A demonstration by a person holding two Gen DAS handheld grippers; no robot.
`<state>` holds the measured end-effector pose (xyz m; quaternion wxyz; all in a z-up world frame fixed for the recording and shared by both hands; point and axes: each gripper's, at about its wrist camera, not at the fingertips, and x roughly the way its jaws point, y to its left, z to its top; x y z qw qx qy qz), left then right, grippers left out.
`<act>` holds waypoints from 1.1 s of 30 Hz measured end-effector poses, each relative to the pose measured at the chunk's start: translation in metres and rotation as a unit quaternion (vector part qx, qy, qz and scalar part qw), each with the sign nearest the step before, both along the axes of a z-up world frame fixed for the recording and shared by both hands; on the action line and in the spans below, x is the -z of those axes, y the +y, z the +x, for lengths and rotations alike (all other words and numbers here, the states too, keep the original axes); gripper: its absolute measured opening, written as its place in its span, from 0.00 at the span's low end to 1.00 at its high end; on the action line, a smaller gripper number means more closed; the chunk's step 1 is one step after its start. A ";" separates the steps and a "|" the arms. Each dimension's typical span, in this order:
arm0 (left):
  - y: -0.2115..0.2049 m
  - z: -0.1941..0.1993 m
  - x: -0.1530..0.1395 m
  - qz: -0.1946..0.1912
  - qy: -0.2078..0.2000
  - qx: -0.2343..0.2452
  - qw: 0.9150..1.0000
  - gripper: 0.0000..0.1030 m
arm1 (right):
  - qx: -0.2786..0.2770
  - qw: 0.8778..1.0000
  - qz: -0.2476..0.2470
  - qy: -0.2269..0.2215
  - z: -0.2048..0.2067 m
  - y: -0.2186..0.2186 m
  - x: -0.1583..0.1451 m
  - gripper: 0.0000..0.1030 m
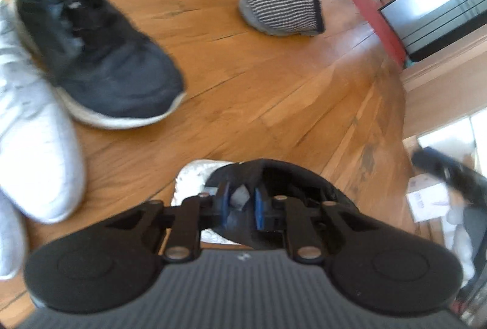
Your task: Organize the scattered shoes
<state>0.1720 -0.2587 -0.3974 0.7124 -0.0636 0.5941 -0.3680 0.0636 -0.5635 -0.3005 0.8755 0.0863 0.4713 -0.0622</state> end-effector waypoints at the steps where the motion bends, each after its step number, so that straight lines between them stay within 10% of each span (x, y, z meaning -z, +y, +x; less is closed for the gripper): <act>1: 0.006 0.001 -0.001 -0.006 0.006 0.001 1.000 0.26 | -0.035 0.999 0.003 0.008 0.003 0.012 -0.001 0.99; 4: 0.030 0.005 -0.011 -0.026 -0.003 -0.007 1.000 0.56 | -0.128 0.991 -0.025 0.033 0.016 0.057 0.001 0.99; 14: 0.063 0.023 -0.032 0.031 -0.095 -0.035 0.994 0.72 | -0.368 0.898 -0.190 0.145 0.038 0.128 0.070 0.99; 16: 0.073 0.029 -0.029 0.038 -0.084 -0.057 0.994 0.72 | -0.366 0.900 -0.169 0.165 0.046 0.120 0.085 0.97; 18: 0.083 0.035 -0.026 0.041 -0.073 -0.076 0.994 0.72 | -0.358 0.905 -0.145 0.177 0.049 0.112 0.094 0.64; 23: 0.086 0.039 -0.026 0.047 -0.070 -0.067 0.994 0.72 | -0.300 0.933 -0.109 0.170 0.044 0.086 0.075 0.31; 33: 0.105 0.043 -0.022 0.042 -0.059 -0.083 0.994 0.72 | -0.179 0.968 -0.123 0.129 0.116 0.035 0.056 0.22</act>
